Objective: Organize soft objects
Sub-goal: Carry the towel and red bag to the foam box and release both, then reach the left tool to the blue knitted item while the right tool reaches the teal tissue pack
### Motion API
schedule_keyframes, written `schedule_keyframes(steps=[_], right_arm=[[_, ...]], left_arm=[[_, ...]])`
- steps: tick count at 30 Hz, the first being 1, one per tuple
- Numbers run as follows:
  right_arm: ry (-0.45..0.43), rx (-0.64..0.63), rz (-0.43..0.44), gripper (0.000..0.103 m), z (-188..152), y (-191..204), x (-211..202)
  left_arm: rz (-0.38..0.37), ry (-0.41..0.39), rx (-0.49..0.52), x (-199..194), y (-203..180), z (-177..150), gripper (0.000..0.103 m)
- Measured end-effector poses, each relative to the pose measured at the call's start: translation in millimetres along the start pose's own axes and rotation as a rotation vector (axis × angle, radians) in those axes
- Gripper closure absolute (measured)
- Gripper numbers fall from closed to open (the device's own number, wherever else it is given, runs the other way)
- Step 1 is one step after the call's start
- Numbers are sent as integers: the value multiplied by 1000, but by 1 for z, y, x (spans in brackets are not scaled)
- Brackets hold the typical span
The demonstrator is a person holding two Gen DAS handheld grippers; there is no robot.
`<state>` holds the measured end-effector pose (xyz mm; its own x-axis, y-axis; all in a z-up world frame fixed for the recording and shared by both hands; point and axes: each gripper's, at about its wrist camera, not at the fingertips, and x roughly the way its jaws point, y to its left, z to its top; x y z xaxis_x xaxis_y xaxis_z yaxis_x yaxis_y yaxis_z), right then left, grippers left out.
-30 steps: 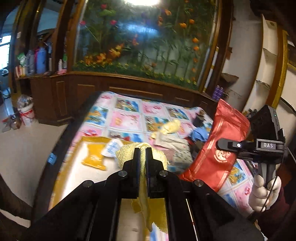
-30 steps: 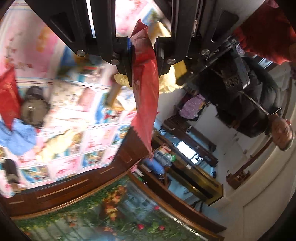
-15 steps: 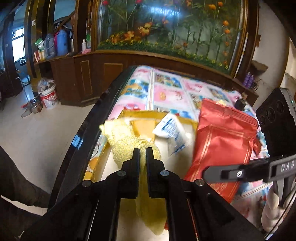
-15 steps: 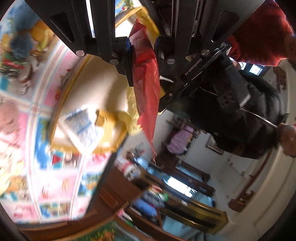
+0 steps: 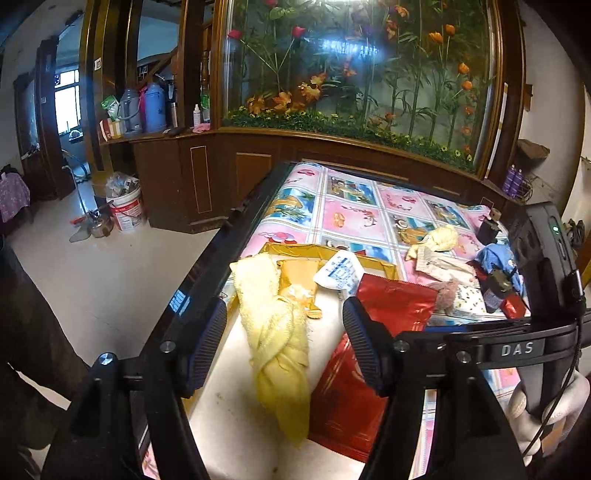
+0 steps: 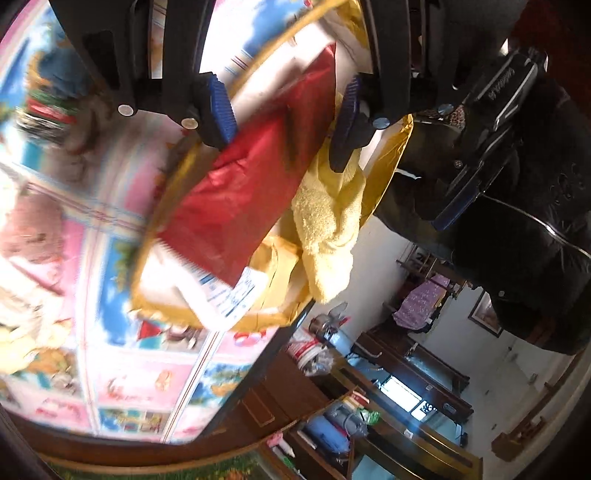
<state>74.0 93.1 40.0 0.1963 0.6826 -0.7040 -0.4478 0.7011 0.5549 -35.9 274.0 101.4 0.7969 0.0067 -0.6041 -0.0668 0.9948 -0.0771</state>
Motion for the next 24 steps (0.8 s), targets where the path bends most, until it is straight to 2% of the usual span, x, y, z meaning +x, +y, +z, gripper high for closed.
schedule_keyframes(steps=[3, 5, 6, 7, 9, 10, 11, 12, 14, 16, 20, 22, 24], right_arm=[[-67, -30, -47, 52, -13, -3, -32], [-141, -60, -84, 52, -9, 1, -64], [-199, -85, -110, 52, -2, 6, -89], [-262, -111, -123, 52, 2, 17, -113], [-400, -184, -154, 36, -1, 28, -168], [-466, -223, -186, 12, -6, 33, -191], [-538, -261, -233, 0, -15, 38, -213], [-603, -290, -269, 0, -26, 40, -229], [-662, -297, -312, 0, -44, 32, -243], [-652, -240, -344, 0, -59, 8, -244], [-547, -34, -351, 0, -90, -69, -233], [-506, 63, -355, 0, -107, -109, -235], [-502, 130, -374, 0, -121, -143, -243]], left_arm=[[-1, -15, 13, -14, -12, 8, 38], [-21, -49, 10, -28, -21, 17, 38], [-39, -71, 5, -35, -25, 20, 34], [-52, -87, 2, -41, -30, 22, 23], [-74, -97, 8, -47, -45, 27, 19], [-92, -90, 20, -47, -53, 28, 19], [-109, -78, 35, -45, -64, 27, 19], [-121, -61, 50, -42, -75, 25, 19], [-144, -16, 78, -35, -97, 16, 19], [-178, 37, 112, -25, -121, 3, 19], [-197, 165, 159, 2, -160, -22, 19], [-174, 197, 165, 14, -173, -30, 19], [-160, 222, 155, 23, -179, -38, 19]])
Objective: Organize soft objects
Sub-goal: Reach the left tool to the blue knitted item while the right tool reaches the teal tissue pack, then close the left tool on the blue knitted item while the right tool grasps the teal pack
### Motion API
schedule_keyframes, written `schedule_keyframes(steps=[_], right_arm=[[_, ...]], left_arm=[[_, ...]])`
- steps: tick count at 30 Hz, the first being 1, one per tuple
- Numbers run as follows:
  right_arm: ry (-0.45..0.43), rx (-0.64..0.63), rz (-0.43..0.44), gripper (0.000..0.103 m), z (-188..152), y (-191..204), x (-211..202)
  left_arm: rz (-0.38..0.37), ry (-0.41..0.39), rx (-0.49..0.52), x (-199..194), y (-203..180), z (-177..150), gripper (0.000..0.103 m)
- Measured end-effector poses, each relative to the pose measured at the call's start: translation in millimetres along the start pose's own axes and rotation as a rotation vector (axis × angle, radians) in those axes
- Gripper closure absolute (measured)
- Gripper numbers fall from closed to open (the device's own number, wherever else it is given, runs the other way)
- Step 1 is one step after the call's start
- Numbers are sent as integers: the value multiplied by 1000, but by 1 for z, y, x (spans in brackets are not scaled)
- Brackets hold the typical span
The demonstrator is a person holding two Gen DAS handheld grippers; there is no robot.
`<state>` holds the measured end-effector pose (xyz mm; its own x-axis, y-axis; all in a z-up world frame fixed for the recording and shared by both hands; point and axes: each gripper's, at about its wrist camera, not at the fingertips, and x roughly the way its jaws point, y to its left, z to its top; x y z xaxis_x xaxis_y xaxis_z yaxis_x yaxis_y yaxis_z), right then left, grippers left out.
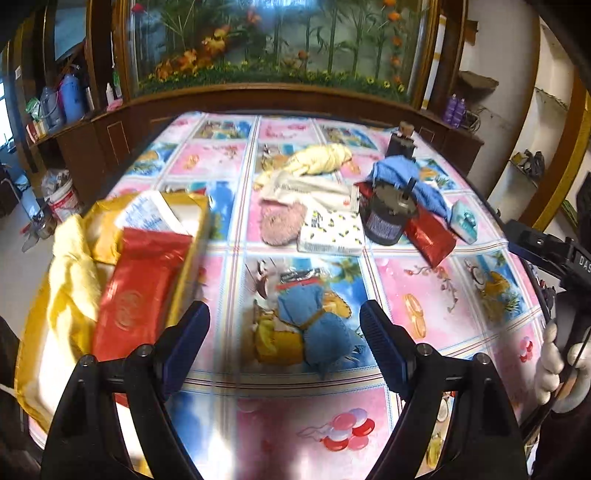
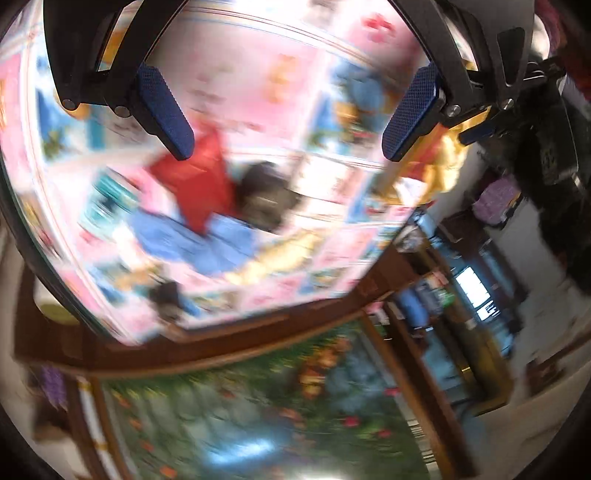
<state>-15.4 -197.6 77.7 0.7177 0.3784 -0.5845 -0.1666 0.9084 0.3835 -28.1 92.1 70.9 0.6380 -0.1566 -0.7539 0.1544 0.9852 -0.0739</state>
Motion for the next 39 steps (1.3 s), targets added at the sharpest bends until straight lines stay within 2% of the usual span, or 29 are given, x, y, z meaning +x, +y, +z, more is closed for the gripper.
schedule_keyframes(steps=[4, 10, 15, 18, 21, 24, 27, 29, 30, 31, 32, 34, 39], right_arm=[[6, 79, -64, 2, -9, -61, -5], [8, 143, -108, 2, -9, -113, -5], [19, 130, -184, 5, 5, -122, 6], [76, 151, -278, 12, 17, -130, 29], [124, 184, -306, 12, 31, -138, 54], [162, 206, -328, 12, 42, -140, 79], [198, 186, -390, 12, 43, -133, 100], [210, 151, -442, 12, 43, -125, 107], [216, 133, -468, 12, 43, -122, 110], [220, 120, -487, 17, 43, -120, 112], [219, 112, -502, 29, 43, -120, 112], [211, 101, -523, 40, 42, -119, 110], [181, 119, -491, 50, 36, -123, 93]], left_arm=[[55, 62, -35, 27, -7, -4, 19], [53, 75, -33, 51, -16, -9, 19], [51, 96, -15, 68, -22, -10, 19], [57, 114, -6, 79, -23, -11, 19], [86, 119, 26, 85, -28, -14, 19], [64, 115, 40, 84, -30, -16, 19], [41, 112, 62, 83, -33, -17, 20], [34, 99, 80, 80, -36, -17, 37], [31, 91, 94, 77, -38, -17, 62], [19, 96, 100, 75, -39, -17, 73], [12, 97, 98, 75, -39, -16, 73], [3, 88, 99, 72, -38, -17, 75], [-38, 23, 90, 50, -39, -13, 76]])
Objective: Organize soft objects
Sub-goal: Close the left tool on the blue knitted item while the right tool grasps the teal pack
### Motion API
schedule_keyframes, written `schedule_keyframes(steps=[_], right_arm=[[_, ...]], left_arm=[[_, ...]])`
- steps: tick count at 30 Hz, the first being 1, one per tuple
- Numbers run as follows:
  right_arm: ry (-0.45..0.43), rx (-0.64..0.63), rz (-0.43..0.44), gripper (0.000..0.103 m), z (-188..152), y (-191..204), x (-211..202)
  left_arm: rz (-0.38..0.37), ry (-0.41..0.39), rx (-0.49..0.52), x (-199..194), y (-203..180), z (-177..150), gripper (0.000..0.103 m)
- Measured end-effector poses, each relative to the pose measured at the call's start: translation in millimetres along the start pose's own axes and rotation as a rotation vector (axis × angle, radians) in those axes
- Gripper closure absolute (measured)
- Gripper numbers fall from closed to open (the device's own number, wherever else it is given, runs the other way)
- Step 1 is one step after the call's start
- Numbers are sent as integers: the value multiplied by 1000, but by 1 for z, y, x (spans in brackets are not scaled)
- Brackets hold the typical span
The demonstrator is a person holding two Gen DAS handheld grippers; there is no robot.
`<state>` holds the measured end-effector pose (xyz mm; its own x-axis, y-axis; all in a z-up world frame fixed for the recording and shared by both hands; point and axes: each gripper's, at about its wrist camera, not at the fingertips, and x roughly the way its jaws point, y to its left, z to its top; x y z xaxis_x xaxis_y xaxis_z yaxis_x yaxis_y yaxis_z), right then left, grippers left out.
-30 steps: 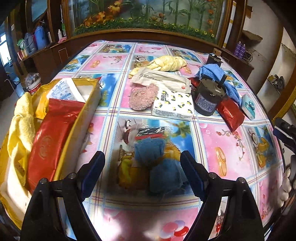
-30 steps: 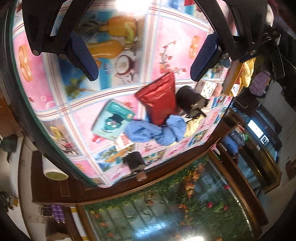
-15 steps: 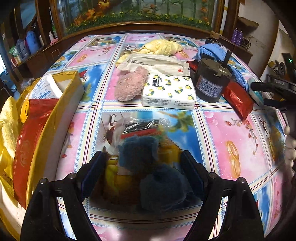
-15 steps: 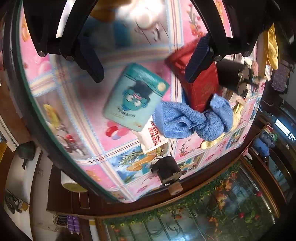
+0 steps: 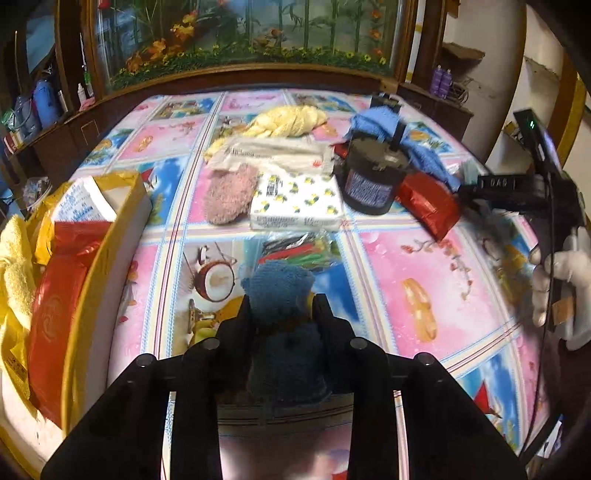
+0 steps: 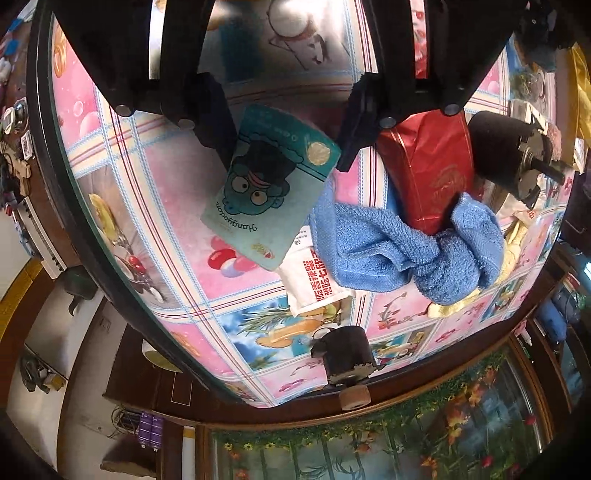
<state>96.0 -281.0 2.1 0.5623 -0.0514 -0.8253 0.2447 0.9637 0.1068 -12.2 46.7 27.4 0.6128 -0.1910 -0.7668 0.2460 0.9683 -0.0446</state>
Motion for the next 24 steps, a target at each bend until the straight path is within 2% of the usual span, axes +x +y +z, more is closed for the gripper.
schedule_keyframes(steps=[8, 14, 18, 24], right_arm=[[-45, 55, 79, 52, -21, -22, -35], [-97, 71, 187, 52, -40, -27, -71], [-126, 44, 236, 52, -48, -18, -93], [-166, -47, 337, 52, -53, 19, -121]], left_arm=[[-29, -123, -46, -51, 9, 8, 75], [-28, -184, -108, -80, 29, 4, 75], [-9, -212, -130, -96, 41, -2, 75], [46, -250, -189, -120, 76, -10, 75]])
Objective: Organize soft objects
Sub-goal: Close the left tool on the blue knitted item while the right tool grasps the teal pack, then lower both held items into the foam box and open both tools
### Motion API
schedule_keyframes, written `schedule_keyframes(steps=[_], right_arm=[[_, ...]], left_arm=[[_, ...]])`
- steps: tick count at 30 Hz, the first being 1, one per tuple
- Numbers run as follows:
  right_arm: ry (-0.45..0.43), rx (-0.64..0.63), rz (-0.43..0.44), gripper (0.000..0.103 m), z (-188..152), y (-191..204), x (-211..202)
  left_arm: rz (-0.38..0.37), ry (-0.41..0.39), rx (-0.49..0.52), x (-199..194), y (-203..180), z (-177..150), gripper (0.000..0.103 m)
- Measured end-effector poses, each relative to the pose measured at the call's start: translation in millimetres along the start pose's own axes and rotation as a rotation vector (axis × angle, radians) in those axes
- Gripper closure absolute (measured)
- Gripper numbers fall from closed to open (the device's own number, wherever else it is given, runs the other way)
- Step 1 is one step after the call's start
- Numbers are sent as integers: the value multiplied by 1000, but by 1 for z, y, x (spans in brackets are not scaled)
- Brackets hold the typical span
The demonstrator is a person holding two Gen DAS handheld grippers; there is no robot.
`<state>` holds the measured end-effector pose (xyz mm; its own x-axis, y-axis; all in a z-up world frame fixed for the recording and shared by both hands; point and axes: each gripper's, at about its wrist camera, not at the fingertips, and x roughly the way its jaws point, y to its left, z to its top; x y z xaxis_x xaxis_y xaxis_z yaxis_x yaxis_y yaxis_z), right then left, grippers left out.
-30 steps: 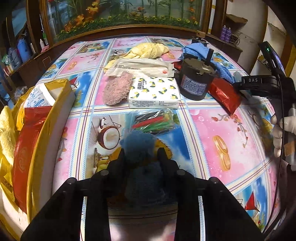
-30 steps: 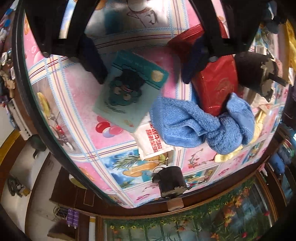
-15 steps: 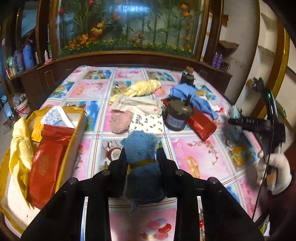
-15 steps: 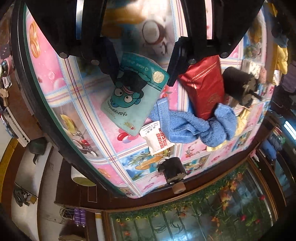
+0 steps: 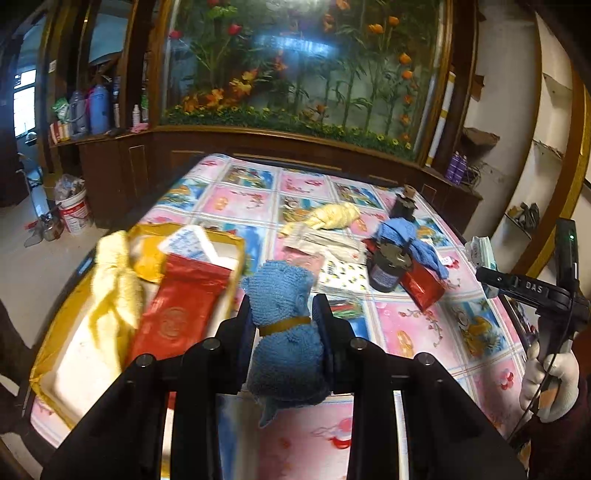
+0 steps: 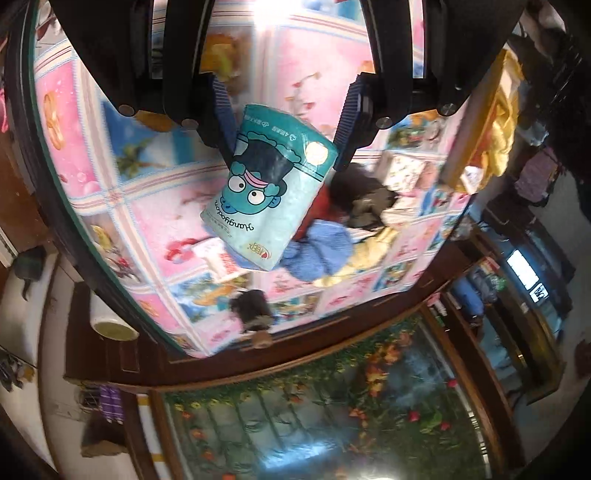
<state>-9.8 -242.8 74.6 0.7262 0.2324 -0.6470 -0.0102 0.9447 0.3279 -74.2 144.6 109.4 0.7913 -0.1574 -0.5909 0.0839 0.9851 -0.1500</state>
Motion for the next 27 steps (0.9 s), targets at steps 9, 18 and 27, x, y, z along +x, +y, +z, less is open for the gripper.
schedule_keyframes(steps=[9, 18, 27], right_arm=[[84, -232, 264, 52, -18, 131, 7], [281, -483, 514, 52, -82, 281, 41], [393, -630, 549, 43, -138, 357, 88]], left_arm=[[190, 27, -125, -10, 92, -14, 75], [317, 118, -199, 13, 145, -42, 72], [382, 74, -273, 1, 173, -47, 35]])
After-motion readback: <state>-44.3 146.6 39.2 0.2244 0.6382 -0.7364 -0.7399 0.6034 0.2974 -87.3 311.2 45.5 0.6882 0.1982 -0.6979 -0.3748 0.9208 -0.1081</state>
